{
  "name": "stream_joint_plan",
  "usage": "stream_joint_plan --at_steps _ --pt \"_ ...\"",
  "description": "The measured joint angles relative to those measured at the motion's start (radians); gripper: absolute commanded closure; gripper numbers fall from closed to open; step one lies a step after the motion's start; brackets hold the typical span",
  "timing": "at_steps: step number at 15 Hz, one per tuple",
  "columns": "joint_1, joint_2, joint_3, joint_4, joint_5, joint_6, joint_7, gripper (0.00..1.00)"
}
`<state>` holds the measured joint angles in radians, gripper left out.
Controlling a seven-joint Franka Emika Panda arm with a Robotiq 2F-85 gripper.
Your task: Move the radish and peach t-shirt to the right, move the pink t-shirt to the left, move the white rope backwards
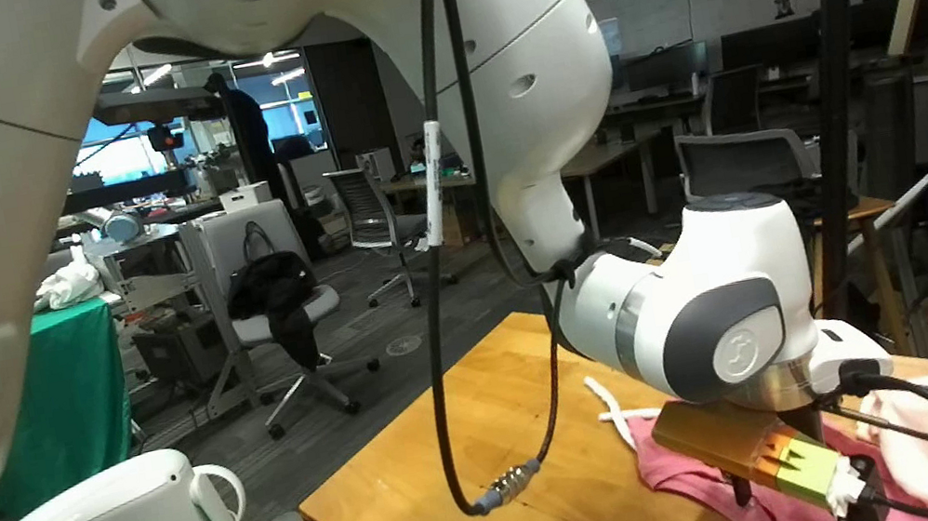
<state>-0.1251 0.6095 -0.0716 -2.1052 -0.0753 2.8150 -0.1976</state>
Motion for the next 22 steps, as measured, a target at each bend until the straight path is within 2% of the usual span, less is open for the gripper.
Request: stream_joint_plan --at_steps 13,14,15,22 --pt "-0.003 0.094 -0.022 0.109 0.0 -0.02 0.022 0.0" --pt "-0.003 0.095 -0.022 0.112 0.0 -0.026 0.022 0.09" --pt "-0.003 0.095 -0.022 0.115 0.0 -0.035 0.022 0.26" --pt "0.004 0.096 -0.017 0.103 0.0 -0.057 0.026 0.8"
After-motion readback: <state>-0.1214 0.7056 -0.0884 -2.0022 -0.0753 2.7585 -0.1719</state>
